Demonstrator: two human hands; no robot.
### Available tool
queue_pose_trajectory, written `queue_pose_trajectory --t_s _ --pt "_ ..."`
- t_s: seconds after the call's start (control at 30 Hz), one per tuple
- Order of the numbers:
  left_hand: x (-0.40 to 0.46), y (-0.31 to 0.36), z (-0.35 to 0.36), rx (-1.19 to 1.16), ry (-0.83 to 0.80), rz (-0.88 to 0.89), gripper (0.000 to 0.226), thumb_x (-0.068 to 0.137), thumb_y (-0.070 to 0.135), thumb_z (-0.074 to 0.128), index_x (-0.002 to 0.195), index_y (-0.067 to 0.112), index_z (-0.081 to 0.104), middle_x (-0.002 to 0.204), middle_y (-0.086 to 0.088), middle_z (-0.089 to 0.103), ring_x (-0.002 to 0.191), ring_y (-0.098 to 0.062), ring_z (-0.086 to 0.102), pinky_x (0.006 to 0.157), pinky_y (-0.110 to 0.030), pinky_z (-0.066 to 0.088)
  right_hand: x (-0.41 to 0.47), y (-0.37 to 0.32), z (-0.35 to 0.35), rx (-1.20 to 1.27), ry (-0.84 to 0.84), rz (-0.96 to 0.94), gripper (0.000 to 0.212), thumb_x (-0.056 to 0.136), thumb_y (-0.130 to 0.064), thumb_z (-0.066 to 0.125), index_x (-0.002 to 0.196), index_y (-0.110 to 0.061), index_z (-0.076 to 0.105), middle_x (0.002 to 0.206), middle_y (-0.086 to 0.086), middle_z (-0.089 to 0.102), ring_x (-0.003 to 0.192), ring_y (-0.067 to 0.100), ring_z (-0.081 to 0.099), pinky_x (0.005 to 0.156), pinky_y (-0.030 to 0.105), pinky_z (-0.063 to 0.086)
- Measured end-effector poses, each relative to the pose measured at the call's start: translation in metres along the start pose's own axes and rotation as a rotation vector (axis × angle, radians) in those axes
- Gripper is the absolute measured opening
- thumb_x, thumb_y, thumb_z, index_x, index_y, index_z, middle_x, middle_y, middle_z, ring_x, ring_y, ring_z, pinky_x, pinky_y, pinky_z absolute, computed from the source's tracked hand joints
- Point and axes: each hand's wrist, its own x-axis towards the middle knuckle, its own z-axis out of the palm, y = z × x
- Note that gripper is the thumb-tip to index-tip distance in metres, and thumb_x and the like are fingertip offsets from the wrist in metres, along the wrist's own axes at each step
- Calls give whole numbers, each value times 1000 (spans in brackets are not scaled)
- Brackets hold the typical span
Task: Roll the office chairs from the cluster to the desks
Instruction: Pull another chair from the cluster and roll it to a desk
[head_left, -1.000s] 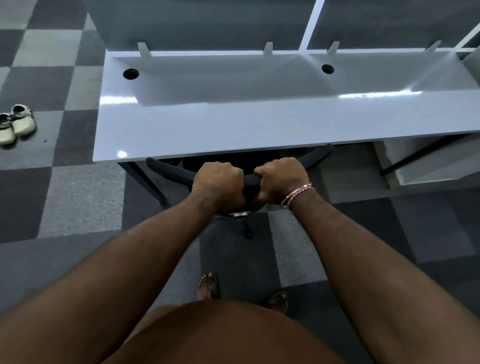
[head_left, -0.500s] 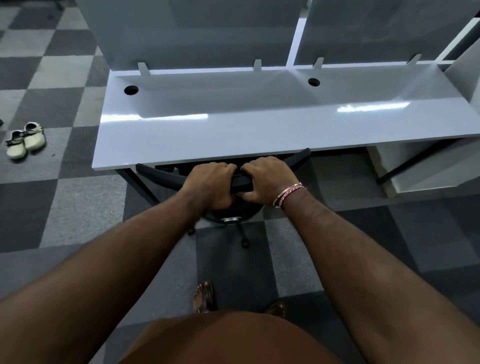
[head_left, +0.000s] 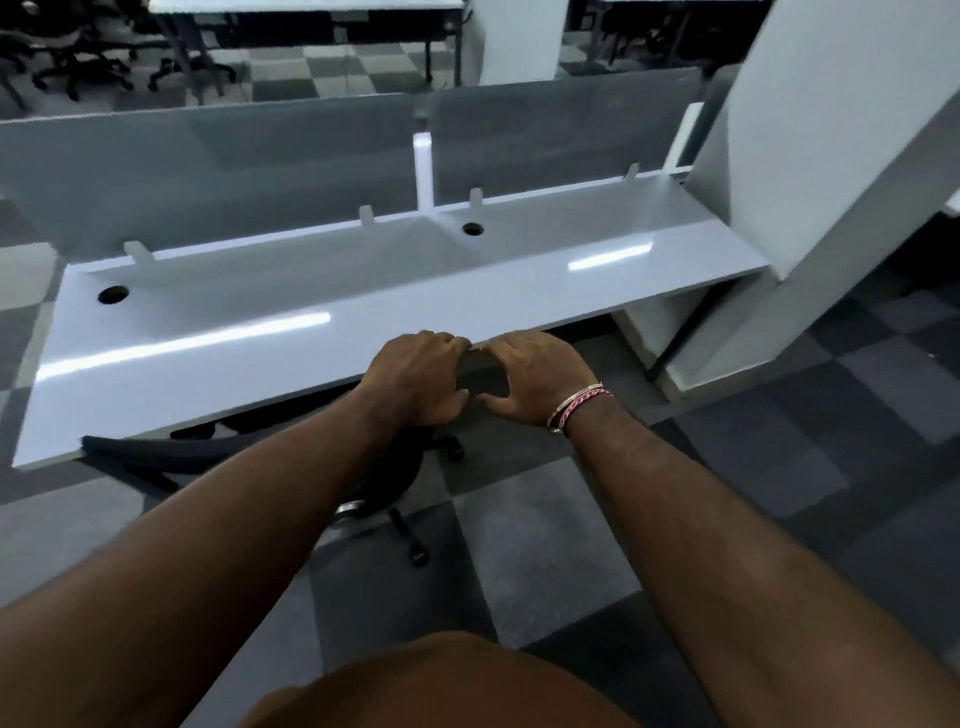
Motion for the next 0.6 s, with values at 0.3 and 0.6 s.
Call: queue_pose_trajectory --t_s 0.3,0.6 --pt "128 176 -25 -28 17 322 54 78 53 62 124 26 62 112 1 70 100 -26 67 77 -39 56 -119 153 -50 -69 91 393 60 71 -52 74 120 -18 65 114 1 69 105 22 64 86 34 50" --pt "280 313 -22 2 70 618 63 80 58 59 133 23 58 124 -3 69 107 -29 68 85 -44 58 -182 300 -68 -138 55 718 61 78 -58 63 124 -17 61 120 3 66 111 24 61 94 39 48"
